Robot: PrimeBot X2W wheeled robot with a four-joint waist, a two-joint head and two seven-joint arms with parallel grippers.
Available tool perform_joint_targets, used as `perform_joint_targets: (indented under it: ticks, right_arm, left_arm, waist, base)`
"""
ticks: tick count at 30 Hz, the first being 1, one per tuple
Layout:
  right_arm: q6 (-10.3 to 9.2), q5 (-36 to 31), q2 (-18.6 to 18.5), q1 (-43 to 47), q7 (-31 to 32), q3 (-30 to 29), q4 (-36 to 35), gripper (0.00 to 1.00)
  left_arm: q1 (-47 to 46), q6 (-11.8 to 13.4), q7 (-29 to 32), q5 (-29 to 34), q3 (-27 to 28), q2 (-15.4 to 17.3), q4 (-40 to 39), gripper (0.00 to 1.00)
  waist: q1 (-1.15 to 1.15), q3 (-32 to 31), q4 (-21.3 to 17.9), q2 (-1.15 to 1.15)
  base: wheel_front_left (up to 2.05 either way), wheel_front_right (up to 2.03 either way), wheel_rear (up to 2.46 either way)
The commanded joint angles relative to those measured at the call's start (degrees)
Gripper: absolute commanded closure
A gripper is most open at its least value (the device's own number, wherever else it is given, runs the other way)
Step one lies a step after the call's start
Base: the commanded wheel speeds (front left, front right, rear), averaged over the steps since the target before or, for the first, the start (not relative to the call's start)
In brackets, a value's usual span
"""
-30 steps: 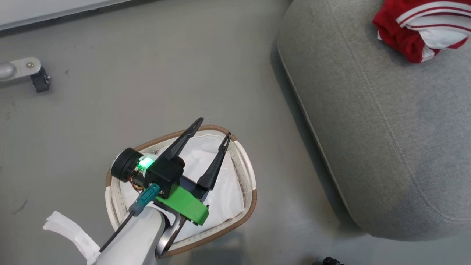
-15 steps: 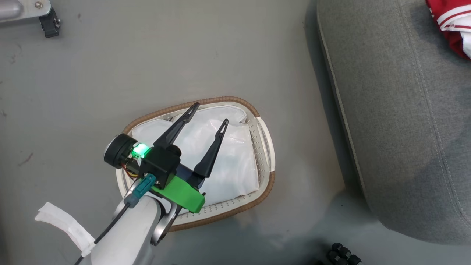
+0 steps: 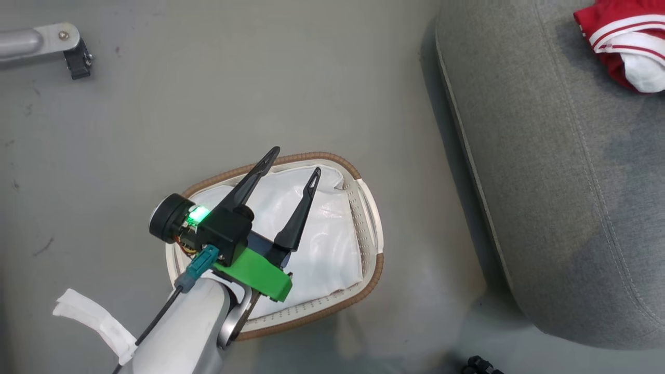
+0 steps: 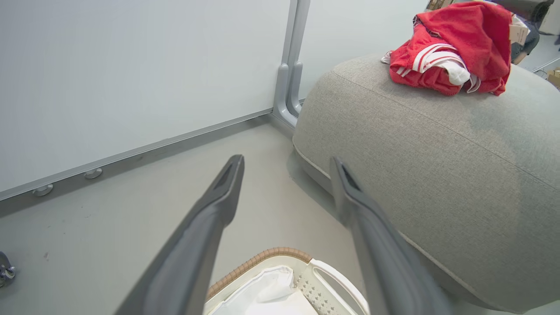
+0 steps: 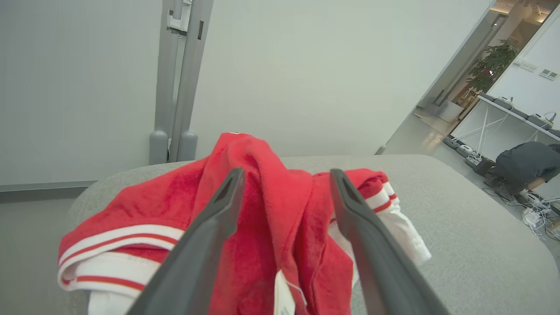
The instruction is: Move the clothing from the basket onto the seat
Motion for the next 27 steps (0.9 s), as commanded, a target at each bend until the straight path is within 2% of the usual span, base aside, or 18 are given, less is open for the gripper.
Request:
perform_joint_targets:
  ticks: [1,5,11,15,27]
  right_arm:
    - [-0.05,0.48,-0.80,0.93,-0.27,0.70,-1.06,0.00]
    - [-0.06,0.44,-1.81,1.86,-0.24,3.38,-3.43,0.00]
    - [-0.06,1.13,-1.28,3.33,-0.21,8.96,-5.24,0.00]
    - [-0.06,2.60,0.82,5.48,-0.20,12.66,-5.59,0.00]
    - [-0.05,7.78,10.97,17.63,-0.21,19.59,-7.65,0.00]
  left_arm:
    - [1.10,-0.14,-0.04,-0.36,0.39,-0.26,0.11,0.00]
    - [2.45,-0.14,-0.04,-1.20,1.59,-1.49,0.16,0.00]
    - [5.00,-0.13,-0.04,-2.33,5.43,-3.77,0.95,0.00]
    - [7.31,-0.01,-0.04,-2.71,9.86,-5.18,1.90,0.00]
    - [16.24,1.86,-0.03,-0.12,25.30,-8.28,2.38,0.00]
  waist:
    - [-0.01,-3.08,-0.07,-0.01]
    - [-0.01,-6.68,0.69,-0.01]
    - [-0.01,-12.21,3.01,-0.01]
    - [-0.01,-15.68,5.23,-0.01]
    - [-0.01,-23.39,11.43,-0.01]
  base:
    - [0.00,0.00,0.00]
    - [0.00,0.00,0.00]
    - [0.00,0.00,0.00]
    - [0.00,0.00,0.00]
    - [0.00,0.00,0.00]
